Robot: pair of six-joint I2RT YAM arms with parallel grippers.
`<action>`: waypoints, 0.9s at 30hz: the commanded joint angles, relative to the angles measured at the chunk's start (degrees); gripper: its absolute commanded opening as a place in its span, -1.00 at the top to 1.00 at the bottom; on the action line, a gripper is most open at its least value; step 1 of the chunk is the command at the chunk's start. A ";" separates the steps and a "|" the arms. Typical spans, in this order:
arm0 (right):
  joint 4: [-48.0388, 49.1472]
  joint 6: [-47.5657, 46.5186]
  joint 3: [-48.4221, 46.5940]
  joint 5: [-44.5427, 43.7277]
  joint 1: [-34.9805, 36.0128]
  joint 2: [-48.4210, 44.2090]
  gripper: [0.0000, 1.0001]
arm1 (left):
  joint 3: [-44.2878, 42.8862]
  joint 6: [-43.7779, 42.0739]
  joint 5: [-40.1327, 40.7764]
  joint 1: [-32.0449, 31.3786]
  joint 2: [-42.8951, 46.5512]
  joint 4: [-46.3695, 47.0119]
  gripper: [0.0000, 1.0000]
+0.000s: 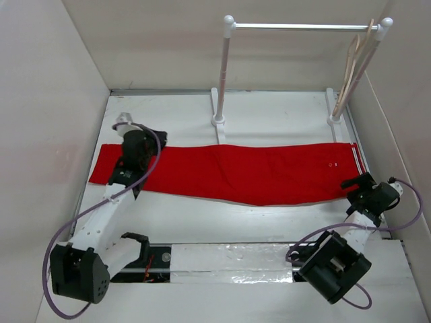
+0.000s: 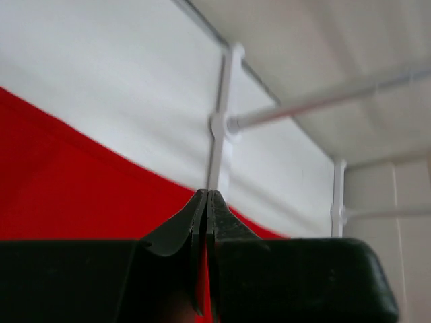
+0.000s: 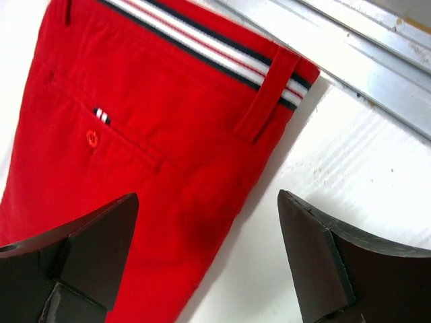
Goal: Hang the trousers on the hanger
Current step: Fold the trousers at the center of the board.
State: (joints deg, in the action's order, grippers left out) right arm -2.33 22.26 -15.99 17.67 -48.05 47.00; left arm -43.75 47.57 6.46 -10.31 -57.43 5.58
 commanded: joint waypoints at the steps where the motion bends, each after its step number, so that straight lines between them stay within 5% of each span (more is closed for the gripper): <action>1: 9.71 3.84 0.08 -1.67 -0.46 4.13 -0.78 | 4.63 2.00 -1.72 -8.04 -1.45 8.82 1.00; 6: 14.09 4.10 -0.01 -6.41 -0.46 11.25 -0.76 | 4.73 -1.50 6.35 -25.24 -7.41 12.25 1.00; 12: 18.58 5.77 -0.88 -5.45 -1.61 18.20 -0.63 | 0.95 -4.94 13.92 -35.83 -17.17 14.01 1.00; 15: 21.83 6.83 -0.71 -5.46 -2.13 21.88 -0.25 | -0.20 -6.00 15.86 -37.86 -20.69 14.80 1.00; 17: 25.24 6.92 -0.45 -3.79 -2.75 23.56 0.48 | 0.06 -6.70 15.95 -38.47 -21.76 15.86 1.00; 19: 26.06 6.57 -0.01 -2.56 -2.75 24.01 1.00 | 0.50 -6.88 16.74 -38.47 -22.90 16.39 1.00; 21: 26.85 5.52 0.60 -0.81 -2.75 21.74 1.00 | 1.29 -7.49 18.05 -39.00 -23.51 16.65 1.00; 27: 11.84 5.15 -2.37 0.26 -1.97 -8.20 1.00 | 4.11 -8.11 20.86 -42.68 -24.30 20.25 1.00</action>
State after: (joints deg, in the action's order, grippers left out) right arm 11.99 28.05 -15.00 17.02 -50.52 50.46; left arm -40.71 40.86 24.21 -50.28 -81.69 21.50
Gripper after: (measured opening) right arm 0.036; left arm 0.003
